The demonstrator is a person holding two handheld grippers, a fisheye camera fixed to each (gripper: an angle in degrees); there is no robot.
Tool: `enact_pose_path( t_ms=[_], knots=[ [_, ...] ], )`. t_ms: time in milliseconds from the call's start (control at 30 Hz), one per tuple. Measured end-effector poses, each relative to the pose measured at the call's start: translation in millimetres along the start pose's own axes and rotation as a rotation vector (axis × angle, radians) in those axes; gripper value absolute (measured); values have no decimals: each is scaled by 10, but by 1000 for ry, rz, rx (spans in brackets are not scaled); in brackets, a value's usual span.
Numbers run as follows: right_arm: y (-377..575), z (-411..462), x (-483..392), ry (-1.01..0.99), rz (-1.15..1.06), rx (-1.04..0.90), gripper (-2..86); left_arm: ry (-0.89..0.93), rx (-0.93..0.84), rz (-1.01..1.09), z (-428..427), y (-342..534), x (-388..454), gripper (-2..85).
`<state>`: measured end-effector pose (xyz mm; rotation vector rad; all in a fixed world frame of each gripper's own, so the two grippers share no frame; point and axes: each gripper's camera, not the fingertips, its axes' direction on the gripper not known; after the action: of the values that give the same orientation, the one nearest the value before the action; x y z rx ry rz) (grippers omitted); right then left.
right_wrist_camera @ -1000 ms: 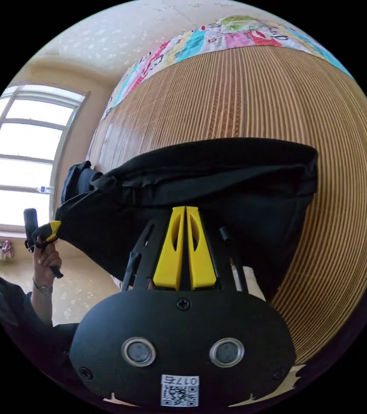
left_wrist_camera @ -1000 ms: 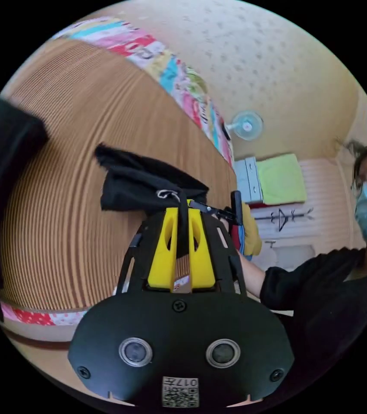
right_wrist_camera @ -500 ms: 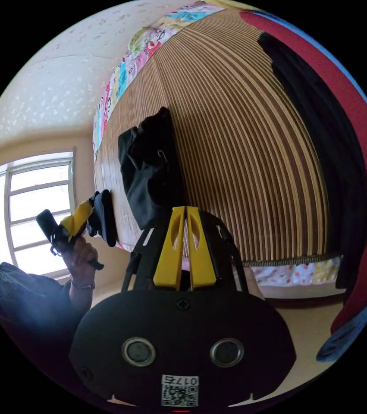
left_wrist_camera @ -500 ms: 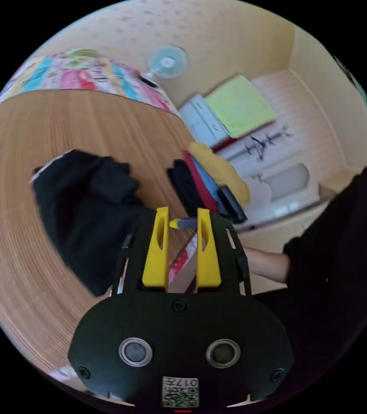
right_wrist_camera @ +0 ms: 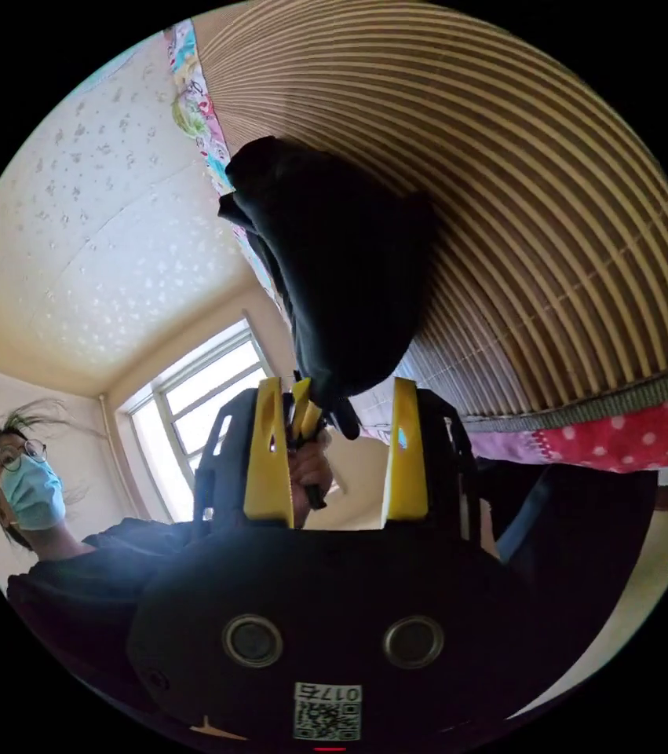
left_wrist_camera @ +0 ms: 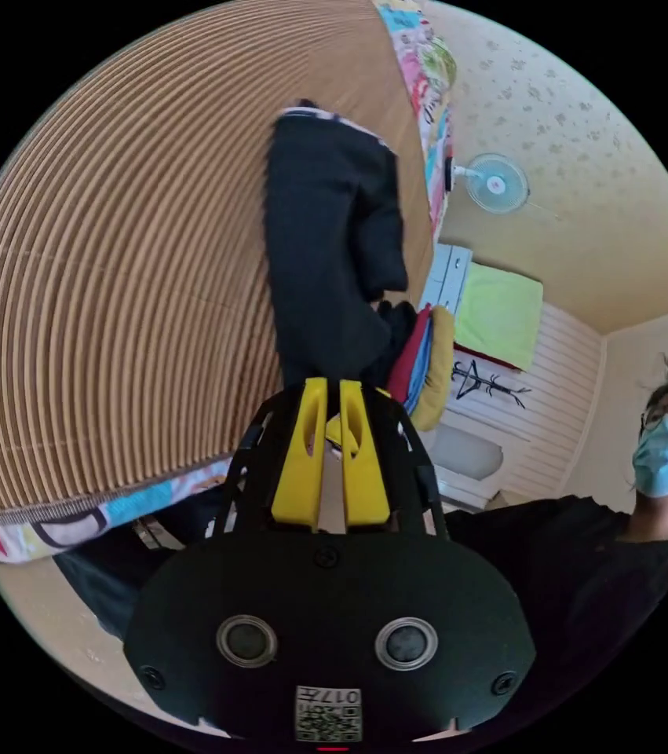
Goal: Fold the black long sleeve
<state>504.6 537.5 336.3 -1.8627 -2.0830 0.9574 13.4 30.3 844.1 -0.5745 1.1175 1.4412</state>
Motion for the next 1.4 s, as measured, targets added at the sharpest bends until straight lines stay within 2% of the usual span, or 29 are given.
enact_pose_path(
  t_ms=[67,100,200,267,333,400,533,633,767,867,933,967,1033,1100,1167,1267,1333,1400],
  knots=[
    [-92,65,-51,-79,9,21,250,-5,-26,26,1,106,288,29],
    [-172,80,-89,-142,13,46,232,-15,-29,37,-17,183,483,27],
    [-299,20,-218,-190,85,142,72,-48,-16,91,-94,331,977,28],
    [-328,31,-503,-230,62,158,64,-88,7,160,-159,380,1334,36],
    [-320,-11,-1134,-226,-50,163,58,-98,41,270,-256,427,1747,58],
    [-270,-137,-1643,-240,-150,187,56,-33,68,417,-391,513,2285,87],
    [40,-812,-2567,-306,-385,336,53,-23,85,455,-534,632,2730,100],
    [314,-1404,-2841,-240,-488,462,54,-54,55,411,-600,708,2875,100],
    [600,-2043,-2450,-158,-424,705,56,-123,54,371,-768,901,2922,100],
    [805,-2444,-1848,87,-259,884,60,-146,74,303,-952,1027,2782,100],
    [1039,-2609,-1362,299,-46,970,60,-139,107,257,-1119,1107,2667,100],
    [1131,-2615,-1269,280,-29,993,59,-143,131,225,-1256,1159,2592,100],
    [1552,-2478,-1047,116,-65,1108,33,-171,177,173,-1506,1251,2491,100],
    [1716,-2245,-969,51,-54,1133,19,-245,250,127,-1868,1393,2381,92],
    [1655,-1939,-908,20,14,1061,12,-356,281,77,-2113,1471,2260,81],
    [1174,-1219,-941,33,38,736,7,-544,224,-19,-2423,1463,1915,63],
    [652,-466,-1054,254,112,347,5,-587,183,-61,-2591,1426,1650,62],
    [355,141,-1187,413,55,61,5,-651,213,-94,-2821,1393,1356,71]
  ],
)
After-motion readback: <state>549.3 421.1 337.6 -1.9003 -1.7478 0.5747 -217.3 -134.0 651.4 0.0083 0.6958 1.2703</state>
